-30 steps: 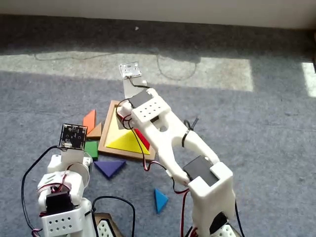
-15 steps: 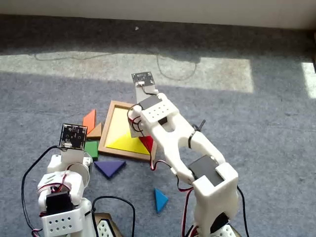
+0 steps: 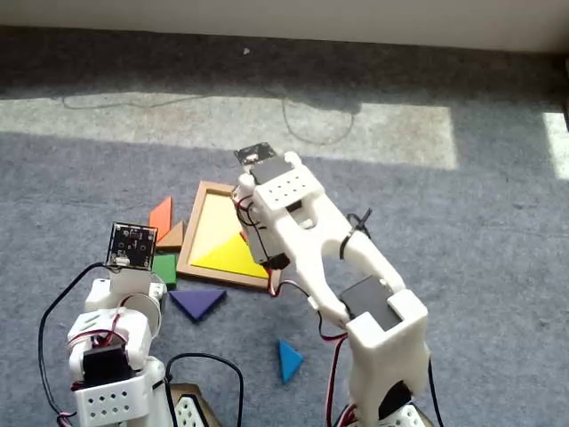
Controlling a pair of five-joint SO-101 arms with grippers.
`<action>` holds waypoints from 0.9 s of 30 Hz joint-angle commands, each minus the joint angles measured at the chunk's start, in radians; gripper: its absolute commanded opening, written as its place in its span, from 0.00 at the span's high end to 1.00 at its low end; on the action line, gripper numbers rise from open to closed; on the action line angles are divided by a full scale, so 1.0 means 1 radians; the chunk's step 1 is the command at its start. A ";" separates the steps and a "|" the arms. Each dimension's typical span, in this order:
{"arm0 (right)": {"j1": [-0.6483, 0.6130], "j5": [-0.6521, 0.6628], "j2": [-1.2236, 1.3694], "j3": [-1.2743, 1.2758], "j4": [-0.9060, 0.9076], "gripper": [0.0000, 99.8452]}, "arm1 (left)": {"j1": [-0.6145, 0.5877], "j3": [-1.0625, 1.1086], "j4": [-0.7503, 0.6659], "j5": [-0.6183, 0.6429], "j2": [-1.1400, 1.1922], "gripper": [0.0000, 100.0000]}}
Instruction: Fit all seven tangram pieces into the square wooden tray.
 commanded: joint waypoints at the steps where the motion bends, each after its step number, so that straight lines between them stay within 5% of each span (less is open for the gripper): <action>1: 0.079 0.092 -0.035 -0.185 0.197 1.00 | -0.013 -0.005 -0.018 -0.012 -0.031 0.85; 9: 0.234 0.100 -0.282 -0.196 0.252 1.00 | -0.015 -0.050 -0.012 -0.009 -0.031 0.85; 19: 0.390 0.106 -0.785 0.354 0.044 1.00 | -0.008 -0.180 0.025 -0.012 -0.027 0.85; 27: 0.553 0.106 -1.046 0.754 -0.113 1.00 | 0.056 -0.392 0.210 -0.129 -0.025 0.81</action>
